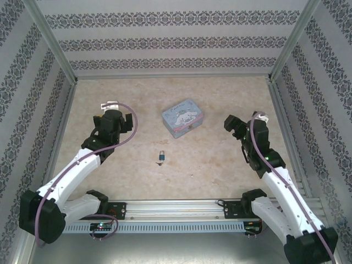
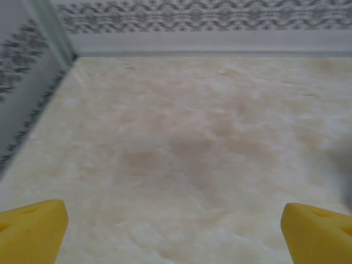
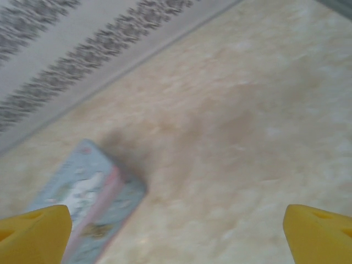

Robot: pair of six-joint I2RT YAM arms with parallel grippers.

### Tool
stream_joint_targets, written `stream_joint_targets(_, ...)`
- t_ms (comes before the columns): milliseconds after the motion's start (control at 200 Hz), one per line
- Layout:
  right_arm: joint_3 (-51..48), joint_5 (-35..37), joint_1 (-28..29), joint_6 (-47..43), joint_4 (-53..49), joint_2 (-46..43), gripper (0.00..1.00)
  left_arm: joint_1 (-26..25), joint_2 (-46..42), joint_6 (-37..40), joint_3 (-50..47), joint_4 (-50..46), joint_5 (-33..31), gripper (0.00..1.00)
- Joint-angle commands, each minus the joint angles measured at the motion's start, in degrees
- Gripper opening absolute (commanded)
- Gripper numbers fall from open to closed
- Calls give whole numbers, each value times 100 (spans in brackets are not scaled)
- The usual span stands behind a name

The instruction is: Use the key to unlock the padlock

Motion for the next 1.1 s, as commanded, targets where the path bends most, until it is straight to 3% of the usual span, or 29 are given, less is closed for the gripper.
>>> stream_joint_targets(0,100,713,-62,-1101,282,518,98,438,65,673,-490,1486,-376,100)
stream_joint_targets(230,-72,1508,-97,-2052,1658,1647,98,1040,747,852,-1251,2927,14,100)
stream_joint_targets(525,-737,1613,-367,-2787,3385,2364,98,1214,1735,991,-1845,4555,550,100)
stream_joint_targets(784,-1519,941,-563,-3465,5737,3008,98,1312,2329,1041,-2020,5391,1148,100)
stream_joint_targets(894,-1594,149,-728,-3584,6286,3423,98,1367,2437,1108,-2037,5502,1478,100)
stream_joint_targets(954,-1792,-81,-767,-3623,7184,3813,98,1436,2476,1088,-2001,5465,1655,100)
stream_joint_targets(1039,-1945,-408,-825,-3664,7429,4029,98,1591,2677,1034,-1991,5529,2077,100)
stream_joint_targets(1074,-1870,-510,-840,-3681,7344,4035,98,1604,2901,1096,-2044,6007,2154,99)
stream_joint_targets(1099,-1800,-565,-864,-3674,7141,3996,98,1643,2856,1068,-2000,5757,2242,99)
